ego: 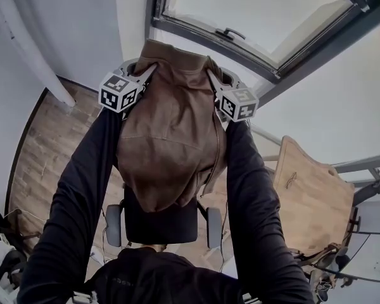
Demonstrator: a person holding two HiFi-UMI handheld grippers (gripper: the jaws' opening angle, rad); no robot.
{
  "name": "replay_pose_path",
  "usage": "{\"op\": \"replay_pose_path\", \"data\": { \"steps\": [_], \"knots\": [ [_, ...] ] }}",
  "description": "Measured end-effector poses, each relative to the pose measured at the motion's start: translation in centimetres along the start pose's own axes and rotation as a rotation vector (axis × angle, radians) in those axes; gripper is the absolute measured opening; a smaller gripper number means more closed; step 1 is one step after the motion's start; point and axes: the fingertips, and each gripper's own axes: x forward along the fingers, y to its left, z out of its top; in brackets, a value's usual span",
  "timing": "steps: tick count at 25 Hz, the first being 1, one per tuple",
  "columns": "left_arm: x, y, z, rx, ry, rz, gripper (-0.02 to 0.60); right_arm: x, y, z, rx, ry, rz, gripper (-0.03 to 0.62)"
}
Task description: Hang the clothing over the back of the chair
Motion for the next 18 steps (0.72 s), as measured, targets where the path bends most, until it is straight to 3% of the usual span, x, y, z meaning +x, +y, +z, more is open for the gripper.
{"op": "replay_pose_path", "data": {
  "steps": [8,18],
  "knots": [
    [0.0,-0.6,-3.8,-0.038,0.066,-0.010,0.085,0.1,0.6,-4.2,0.087,0.084,0.034,0.080],
    [-1.7,1.1,-4.8,-0.068,0.065,0.040,0.261,-1.0,-0.7,-4.6,0.160,0.068,-0.030,0.153]
  ]
}}
